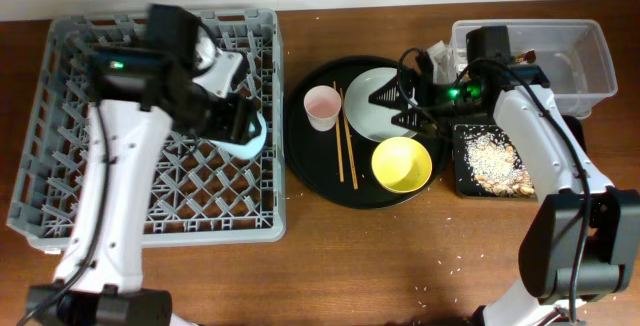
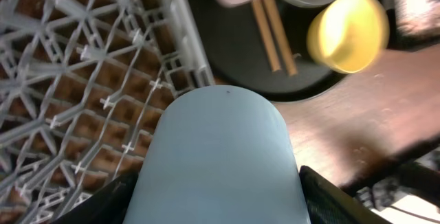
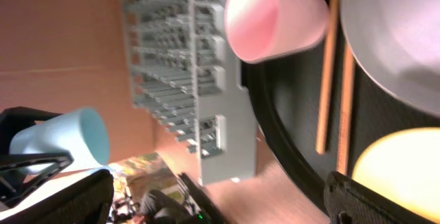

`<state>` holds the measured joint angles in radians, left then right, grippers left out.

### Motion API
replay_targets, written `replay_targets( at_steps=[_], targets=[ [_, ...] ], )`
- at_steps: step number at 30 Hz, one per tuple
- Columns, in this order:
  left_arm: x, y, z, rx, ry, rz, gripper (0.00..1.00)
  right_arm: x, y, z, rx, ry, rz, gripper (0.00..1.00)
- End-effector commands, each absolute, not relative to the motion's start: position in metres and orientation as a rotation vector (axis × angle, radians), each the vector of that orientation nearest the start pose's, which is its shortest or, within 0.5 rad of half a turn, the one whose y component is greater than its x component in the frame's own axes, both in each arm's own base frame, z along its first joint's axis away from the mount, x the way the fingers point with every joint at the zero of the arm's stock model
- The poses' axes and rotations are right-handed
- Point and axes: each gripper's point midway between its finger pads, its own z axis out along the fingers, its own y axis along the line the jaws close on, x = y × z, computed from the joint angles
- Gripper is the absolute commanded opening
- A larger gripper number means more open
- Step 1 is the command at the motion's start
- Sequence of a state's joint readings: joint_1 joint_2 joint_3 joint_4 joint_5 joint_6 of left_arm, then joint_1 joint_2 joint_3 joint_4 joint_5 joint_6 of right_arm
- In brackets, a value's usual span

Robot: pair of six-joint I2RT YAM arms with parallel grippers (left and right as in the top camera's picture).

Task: Sort waste into correct bins and load items into the dishwasher rack
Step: 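Place the blue cup upside down in the dish rack with the left gripper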

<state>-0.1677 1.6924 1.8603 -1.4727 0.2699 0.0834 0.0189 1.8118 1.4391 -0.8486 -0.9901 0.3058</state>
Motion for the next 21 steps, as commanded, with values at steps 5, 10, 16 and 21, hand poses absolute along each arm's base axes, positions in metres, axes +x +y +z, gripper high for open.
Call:
replay_targets(
  at_steps=[5,10,16,21],
  targets=[
    [0.325,-0.092,0.137,0.285,3.023,-0.136,0.60,0.376,0.168,0.150,-0.017,2.745,1.210,0.93],
    [0.328,-0.092,0.108,0.286,3.017,-0.136,0.59,0.374,0.171,0.149,-0.027,2.750,1.210,0.90],
    [0.340,-0.095,0.077,0.284,2.962,-0.146,0.65,0.372,0.189,0.140,-0.075,2.791,1.075,0.86],
    [0.343,-0.096,0.077,0.283,2.948,-0.149,0.84,0.403,0.199,0.128,0.035,2.732,0.694,0.85]
  ],
)
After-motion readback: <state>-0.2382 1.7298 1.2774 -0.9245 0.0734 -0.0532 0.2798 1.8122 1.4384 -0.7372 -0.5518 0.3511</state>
